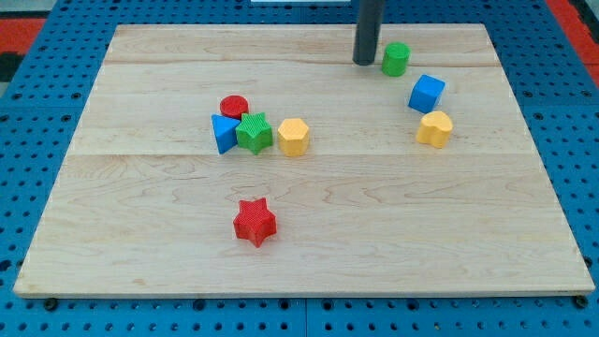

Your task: Slide green circle towards top right

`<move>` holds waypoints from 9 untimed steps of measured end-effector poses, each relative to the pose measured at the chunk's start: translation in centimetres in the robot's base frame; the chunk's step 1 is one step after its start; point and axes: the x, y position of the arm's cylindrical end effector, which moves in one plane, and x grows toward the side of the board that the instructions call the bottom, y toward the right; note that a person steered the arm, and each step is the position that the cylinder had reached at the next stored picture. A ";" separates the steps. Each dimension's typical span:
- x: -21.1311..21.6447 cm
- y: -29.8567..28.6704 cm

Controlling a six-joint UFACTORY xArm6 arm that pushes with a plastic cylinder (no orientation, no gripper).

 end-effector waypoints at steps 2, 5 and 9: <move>-1.1 0.0; 2.5 2.9; 5.6 1.4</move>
